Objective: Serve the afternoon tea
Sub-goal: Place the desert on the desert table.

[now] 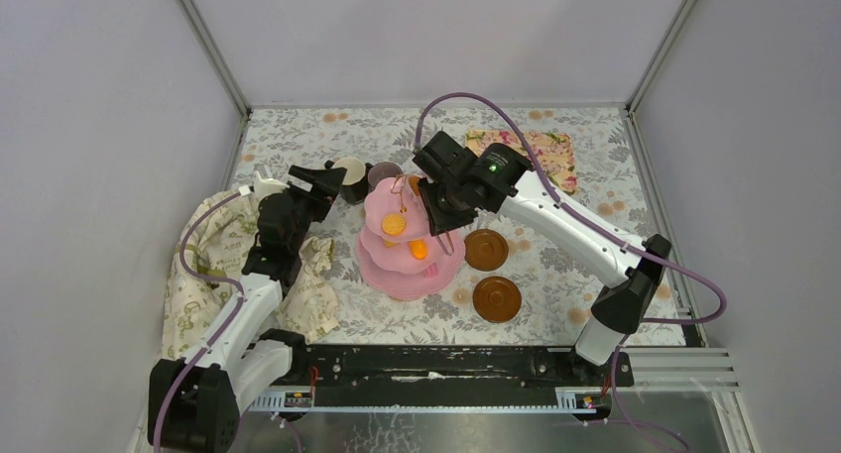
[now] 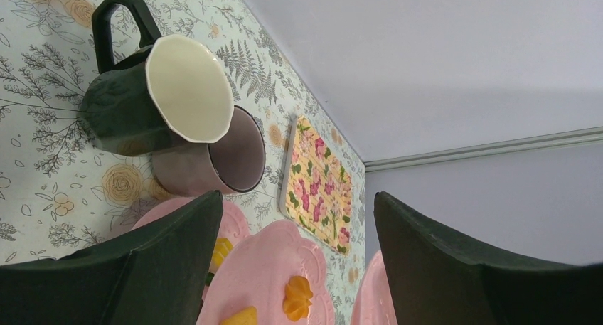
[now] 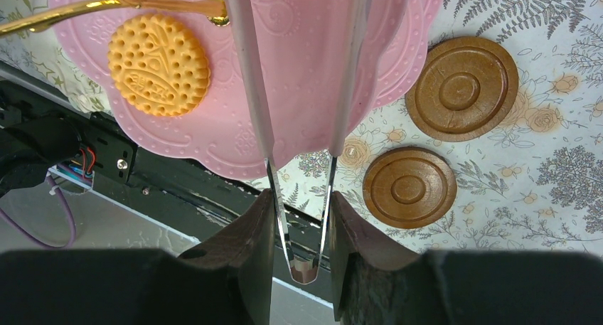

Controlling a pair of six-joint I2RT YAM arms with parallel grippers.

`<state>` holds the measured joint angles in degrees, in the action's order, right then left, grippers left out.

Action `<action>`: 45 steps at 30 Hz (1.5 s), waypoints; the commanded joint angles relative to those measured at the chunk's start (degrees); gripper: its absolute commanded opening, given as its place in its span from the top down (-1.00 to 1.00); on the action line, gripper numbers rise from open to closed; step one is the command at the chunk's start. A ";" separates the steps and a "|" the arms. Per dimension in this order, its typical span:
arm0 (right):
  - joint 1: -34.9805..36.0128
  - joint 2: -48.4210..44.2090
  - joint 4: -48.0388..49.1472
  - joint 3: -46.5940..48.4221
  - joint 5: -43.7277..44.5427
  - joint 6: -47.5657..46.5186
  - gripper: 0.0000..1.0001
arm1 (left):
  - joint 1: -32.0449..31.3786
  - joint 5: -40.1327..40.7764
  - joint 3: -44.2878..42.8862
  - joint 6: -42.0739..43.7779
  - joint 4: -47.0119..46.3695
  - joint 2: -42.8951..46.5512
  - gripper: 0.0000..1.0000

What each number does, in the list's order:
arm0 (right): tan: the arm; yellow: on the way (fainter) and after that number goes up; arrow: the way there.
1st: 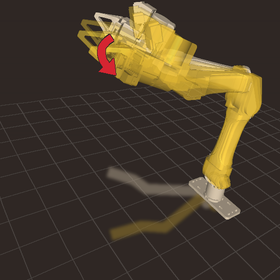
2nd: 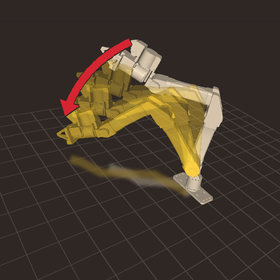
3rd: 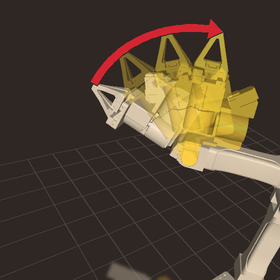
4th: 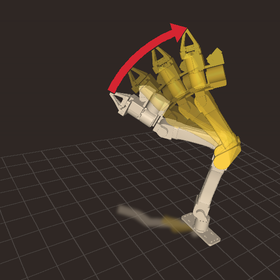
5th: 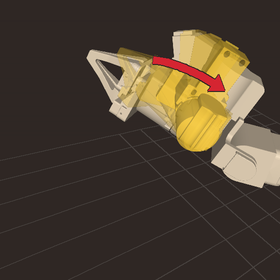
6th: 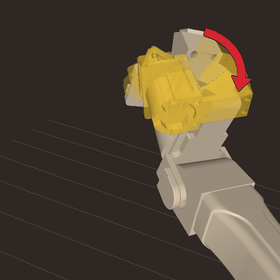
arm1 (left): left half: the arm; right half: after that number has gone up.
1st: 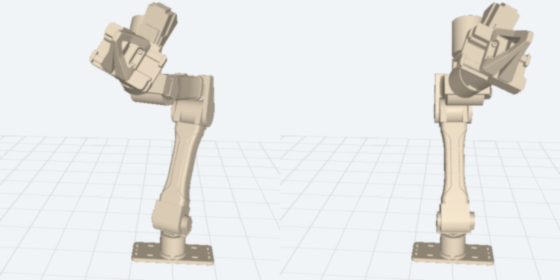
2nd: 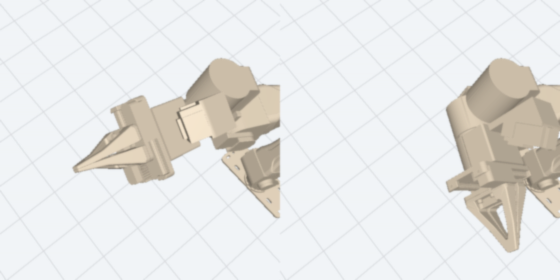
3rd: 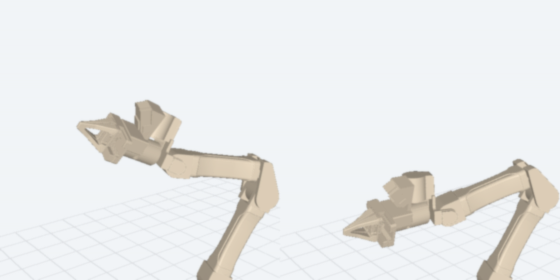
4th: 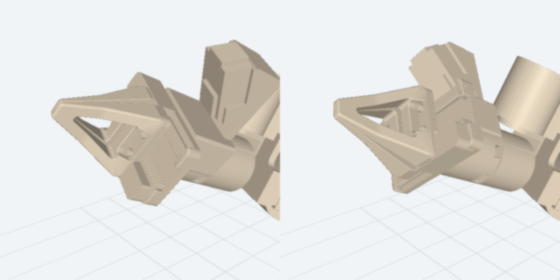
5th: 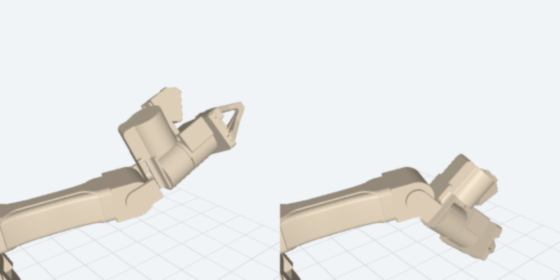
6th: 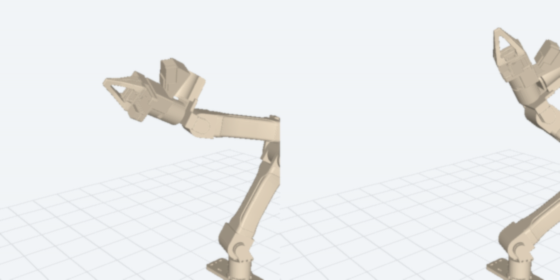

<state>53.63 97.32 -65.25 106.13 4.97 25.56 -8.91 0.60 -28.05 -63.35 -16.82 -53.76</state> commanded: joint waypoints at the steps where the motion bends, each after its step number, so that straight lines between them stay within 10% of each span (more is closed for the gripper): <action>1: 0.64 -0.72 0.26 2.42 -0.47 -0.03 0.35 | 0.44 -0.49 -0.38 0.25 -3.73 0.52 -0.70; 45: 0.66 -1.69 2.17 1.09 -0.83 0.14 0.23 | 0.46 -0.89 -1.04 0.38 -3.79 -0.47 -0.70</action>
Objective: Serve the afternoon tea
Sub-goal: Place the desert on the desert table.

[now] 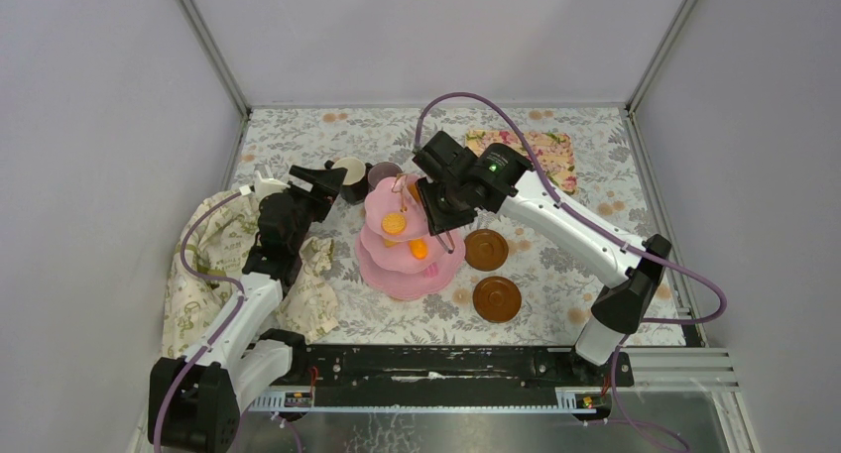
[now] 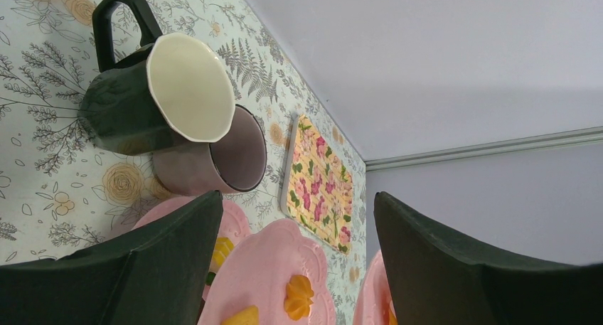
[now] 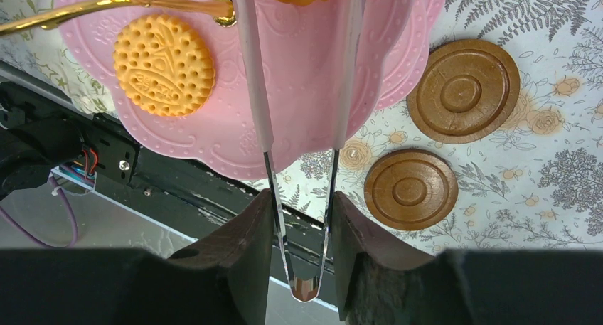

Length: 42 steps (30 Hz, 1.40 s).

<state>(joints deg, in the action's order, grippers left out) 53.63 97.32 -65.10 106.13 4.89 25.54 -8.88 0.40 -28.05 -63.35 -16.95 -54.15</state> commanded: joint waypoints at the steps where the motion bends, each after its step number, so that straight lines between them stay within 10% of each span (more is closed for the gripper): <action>1: 0.63 -2.87 2.26 0.96 -0.92 0.21 0.22 | 0.45 -0.75 -1.04 0.37 -3.60 -0.03 -0.70; 42: 0.68 -9.69 8.15 -4.81 0.50 0.42 0.22 | 0.44 -0.33 -1.62 1.11 -2.61 -0.08 -0.70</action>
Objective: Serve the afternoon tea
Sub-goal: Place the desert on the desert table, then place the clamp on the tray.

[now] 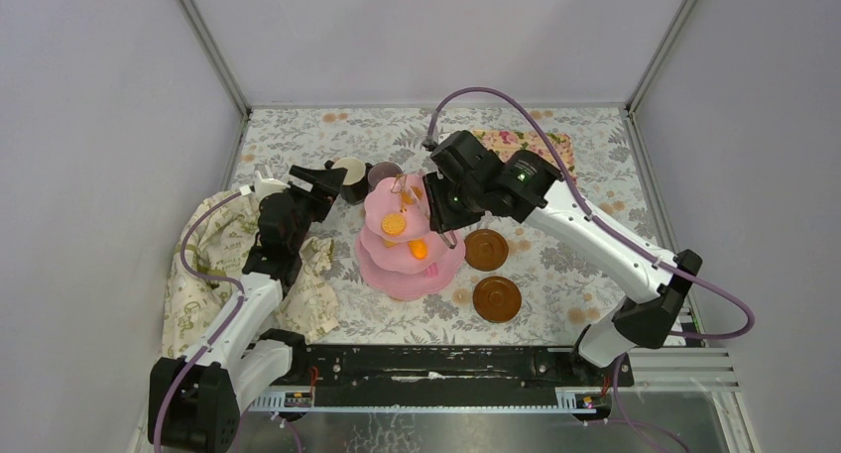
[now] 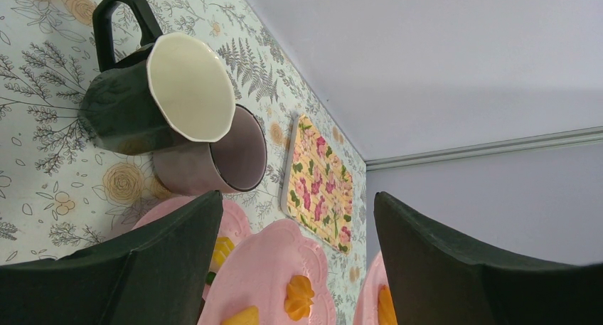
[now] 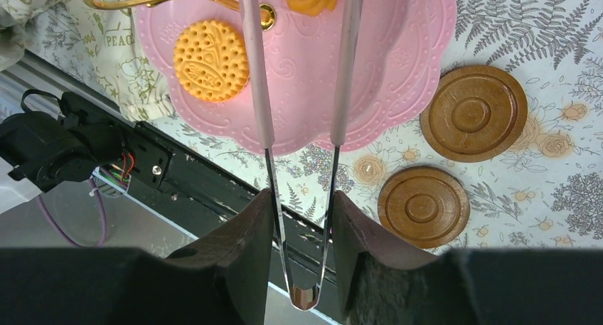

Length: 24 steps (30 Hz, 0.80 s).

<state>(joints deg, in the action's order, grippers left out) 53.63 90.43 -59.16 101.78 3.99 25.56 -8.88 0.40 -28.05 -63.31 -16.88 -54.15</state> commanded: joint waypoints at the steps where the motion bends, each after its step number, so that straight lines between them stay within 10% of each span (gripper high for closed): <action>1: 0.67 -3.07 2.16 -0.76 1.64 0.33 0.22 | 0.45 -0.28 -1.57 1.08 -2.57 -0.01 -0.70; 24: -5.88 -11.35 0.30 -7.04 7.72 0.15 0.28 | 0.47 0.20 -2.19 0.75 -2.57 -0.80 -0.69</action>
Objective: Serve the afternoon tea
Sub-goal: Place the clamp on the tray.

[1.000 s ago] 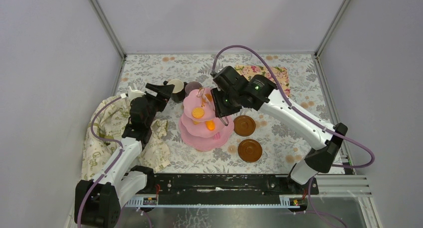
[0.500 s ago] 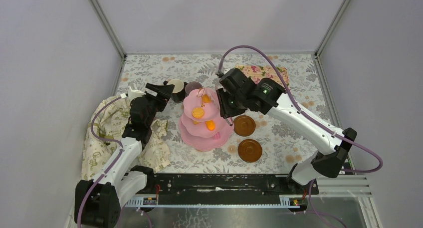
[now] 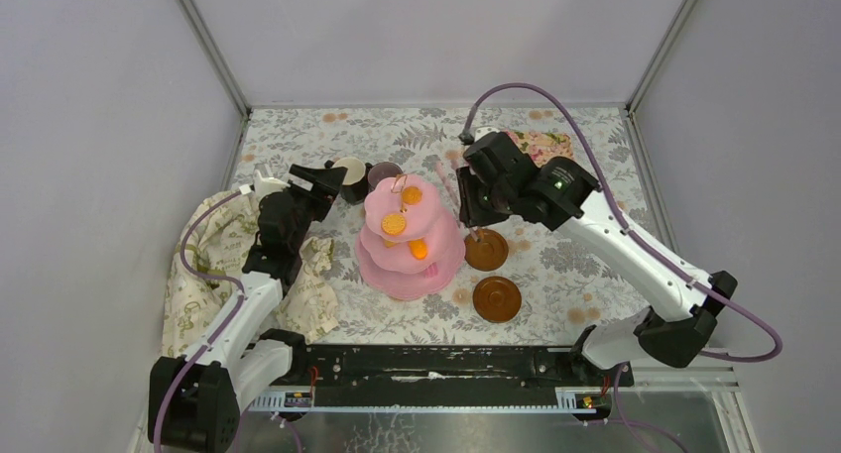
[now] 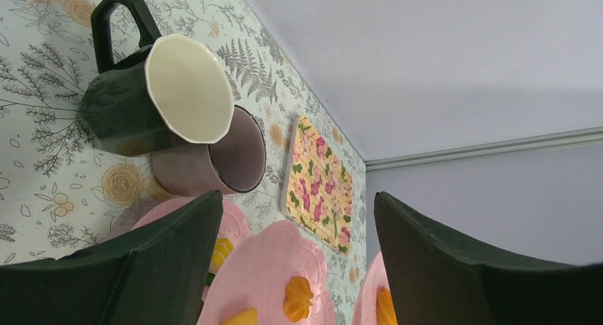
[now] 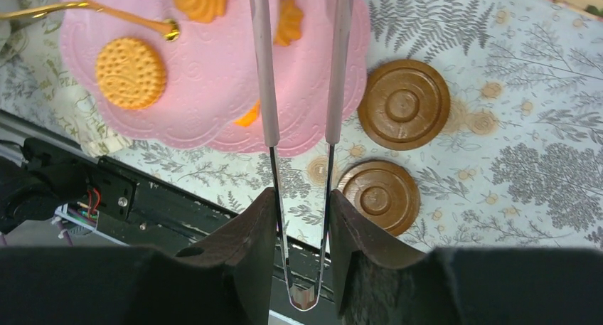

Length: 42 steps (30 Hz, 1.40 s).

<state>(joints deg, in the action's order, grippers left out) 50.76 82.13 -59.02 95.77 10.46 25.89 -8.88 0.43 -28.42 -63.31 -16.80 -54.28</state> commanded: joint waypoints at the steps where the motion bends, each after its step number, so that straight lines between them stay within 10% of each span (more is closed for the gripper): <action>1: -4.18 -3.45 0.35 -1.10 0.85 -0.47 0.28 | 0.41 0.14 -1.81 0.67 -2.77 -0.84 -0.69; 17: -31.52 7.53 18.03 -14.77 -8.53 -10.30 0.29 | 0.38 0.50 -1.55 1.12 -2.57 -2.32 -0.69; 42: -38.54 44.85 24.61 9.57 1.70 -11.12 0.20 | 0.46 1.15 -0.53 2.31 -2.03 -3.28 -0.69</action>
<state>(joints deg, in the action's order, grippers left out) 12.43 125.32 -35.24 102.02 10.04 16.10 -8.88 0.69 -28.47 -62.30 -16.75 -57.21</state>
